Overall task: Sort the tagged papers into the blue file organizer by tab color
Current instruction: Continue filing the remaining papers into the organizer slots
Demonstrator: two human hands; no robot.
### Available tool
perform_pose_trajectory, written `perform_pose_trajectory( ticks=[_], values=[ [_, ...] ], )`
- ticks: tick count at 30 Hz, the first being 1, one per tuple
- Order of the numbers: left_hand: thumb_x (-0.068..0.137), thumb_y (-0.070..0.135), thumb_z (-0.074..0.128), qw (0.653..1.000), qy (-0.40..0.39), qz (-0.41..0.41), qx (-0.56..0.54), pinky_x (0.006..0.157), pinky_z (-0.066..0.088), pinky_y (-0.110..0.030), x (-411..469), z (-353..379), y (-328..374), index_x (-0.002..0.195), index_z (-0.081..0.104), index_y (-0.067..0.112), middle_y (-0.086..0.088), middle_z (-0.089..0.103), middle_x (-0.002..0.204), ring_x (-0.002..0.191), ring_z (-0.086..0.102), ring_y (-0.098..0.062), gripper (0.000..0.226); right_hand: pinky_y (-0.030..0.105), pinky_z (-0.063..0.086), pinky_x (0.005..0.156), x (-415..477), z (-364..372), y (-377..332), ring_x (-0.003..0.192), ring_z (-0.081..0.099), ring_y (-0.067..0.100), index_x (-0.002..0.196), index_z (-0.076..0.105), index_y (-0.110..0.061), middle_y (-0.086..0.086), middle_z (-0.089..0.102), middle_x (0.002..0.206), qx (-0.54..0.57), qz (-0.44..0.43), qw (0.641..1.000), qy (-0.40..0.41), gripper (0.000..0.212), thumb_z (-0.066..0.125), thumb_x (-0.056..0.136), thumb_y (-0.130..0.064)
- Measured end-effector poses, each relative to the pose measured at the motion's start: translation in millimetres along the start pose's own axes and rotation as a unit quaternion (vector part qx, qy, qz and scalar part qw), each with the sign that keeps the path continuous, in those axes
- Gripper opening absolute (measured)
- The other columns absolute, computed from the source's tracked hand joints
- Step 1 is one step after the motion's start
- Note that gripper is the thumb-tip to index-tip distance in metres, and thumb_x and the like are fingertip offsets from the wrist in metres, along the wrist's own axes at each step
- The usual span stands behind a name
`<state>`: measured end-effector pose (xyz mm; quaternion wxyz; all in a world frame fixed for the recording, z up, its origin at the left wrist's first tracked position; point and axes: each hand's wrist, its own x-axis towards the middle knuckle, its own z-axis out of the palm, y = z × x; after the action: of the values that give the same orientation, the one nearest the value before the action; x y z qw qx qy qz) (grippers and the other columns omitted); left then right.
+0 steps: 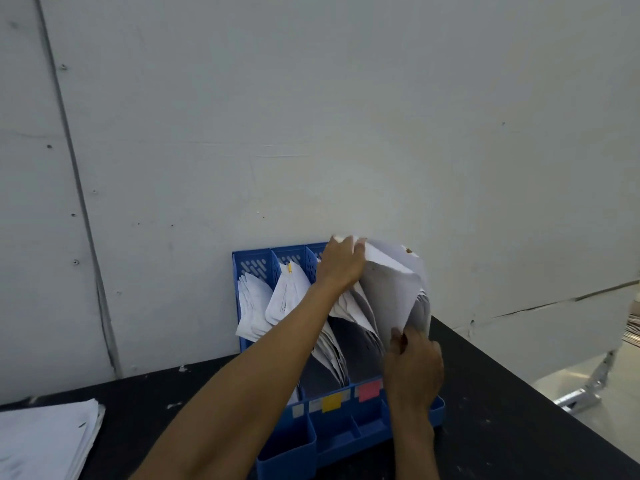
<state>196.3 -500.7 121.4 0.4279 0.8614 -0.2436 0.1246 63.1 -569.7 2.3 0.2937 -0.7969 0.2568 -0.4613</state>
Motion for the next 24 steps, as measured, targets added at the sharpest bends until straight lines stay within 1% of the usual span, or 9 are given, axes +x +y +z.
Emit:
perform_pose_trajectory(
  ticks=[3,6,8,11,15,18,20,21,24],
  values=[
    [0.100,0.040,0.027,0.997,-0.013,-0.062,0.040,0.105,0.036,-0.046,-0.8,3.7,-2.3,0.123,0.055,0.005,-0.023,0.038,0.142,0.130,0.037,-0.035,0.051,0.037,0.050,0.055,5.5,1.0,5.6,0.065,0.050,0.021,0.072,0.064,-0.006,0.008,0.060,0.066,-0.034,-0.015,0.999,0.010,0.022,0.066,0.089,-0.018],
    [0.102,0.038,0.029,0.996,0.038,-0.069,0.042,0.107,0.034,-0.047,-2.7,0.8,5.3,0.136,0.048,0.008,-0.018,0.010,0.158,0.141,0.026,-0.035,0.049,0.035,0.047,0.057,10.2,-3.0,8.6,0.064,0.048,0.020,0.078,0.066,-0.004,0.009,0.063,0.071,-0.056,-0.020,0.998,0.020,0.016,0.065,0.089,-0.016],
    [0.103,0.040,0.027,0.995,0.070,-0.063,0.019,0.108,0.033,-0.046,-3.6,-2.5,12.6,0.142,0.041,0.013,-0.013,0.001,0.161,0.144,0.022,-0.032,0.049,0.035,0.045,0.064,8.9,-3.0,12.0,0.072,0.049,0.020,0.085,0.067,-0.008,0.007,0.064,0.080,-0.093,-0.007,0.995,-0.039,0.011,0.061,0.091,-0.015],
    [0.103,0.044,0.027,0.996,0.077,-0.038,-0.033,0.111,0.031,-0.044,-5.5,-4.4,20.4,0.148,0.034,0.018,-0.007,-0.003,0.162,0.144,0.025,-0.028,0.053,0.035,0.046,0.076,0.7,1.6,14.6,0.088,0.053,0.023,0.093,0.067,-0.013,0.005,0.064,0.092,-0.139,0.035,0.983,-0.117,0.016,0.052,0.094,-0.012],
    [0.103,0.044,0.028,0.996,0.067,0.025,-0.044,0.112,0.029,-0.040,-9.7,-10.1,23.3,0.150,0.032,0.020,-0.004,-0.005,0.163,0.143,0.029,-0.025,0.052,0.042,0.044,0.072,-1.8,7.6,7.2,0.078,0.055,0.027,0.085,0.066,-0.011,0.007,0.065,0.082,-0.094,0.015,0.995,-0.030,0.007,0.060,0.088,-0.008],
    [0.104,0.043,0.029,0.992,0.092,0.066,-0.053,0.113,0.027,-0.037,-14.0,-14.3,23.8,0.149,0.035,0.020,-0.003,-0.002,0.163,0.145,0.025,-0.021,0.051,0.040,0.046,0.082,-4.9,7.6,7.2,0.090,0.057,0.024,0.092,0.064,-0.015,0.004,0.065,0.093,-0.133,0.021,0.986,-0.098,0.010,0.054,0.092,-0.013],
    [0.103,0.044,0.029,0.988,0.111,0.097,-0.051,0.112,0.029,-0.035,-19.6,-23.3,21.3,0.147,0.039,0.022,0.000,0.002,0.163,0.145,0.025,-0.019,0.050,0.045,0.049,0.083,-5.3,6.7,7.2,0.090,0.058,0.027,0.095,0.061,-0.013,0.008,0.065,0.094,-0.108,0.028,0.989,-0.096,0.009,0.054,0.091,-0.013],
    [0.103,0.045,0.030,0.986,0.113,0.113,-0.047,0.111,0.030,-0.034,-22.9,-28.8,19.2,0.145,0.041,0.023,0.001,0.003,0.163,0.144,0.026,-0.018,0.049,0.048,0.051,0.080,-3.4,5.2,9.2,0.087,0.059,0.030,0.099,0.060,-0.012,0.011,0.064,0.095,-0.077,0.026,0.994,-0.079,0.011,0.056,0.089,-0.012],
    [0.102,0.047,0.031,0.980,0.128,0.149,-0.016,0.112,0.032,-0.038,-38.1,-65.3,-1.1,0.142,0.045,0.026,0.004,0.007,0.162,0.143,0.028,-0.016,0.047,0.049,0.053,0.078,5.1,-8.3,-4.7,0.094,0.059,0.040,0.126,0.054,-0.011,0.017,0.061,0.117,-0.009,-0.009,0.999,-0.048,0.044,0.066,0.084,-0.012]
  ],
)
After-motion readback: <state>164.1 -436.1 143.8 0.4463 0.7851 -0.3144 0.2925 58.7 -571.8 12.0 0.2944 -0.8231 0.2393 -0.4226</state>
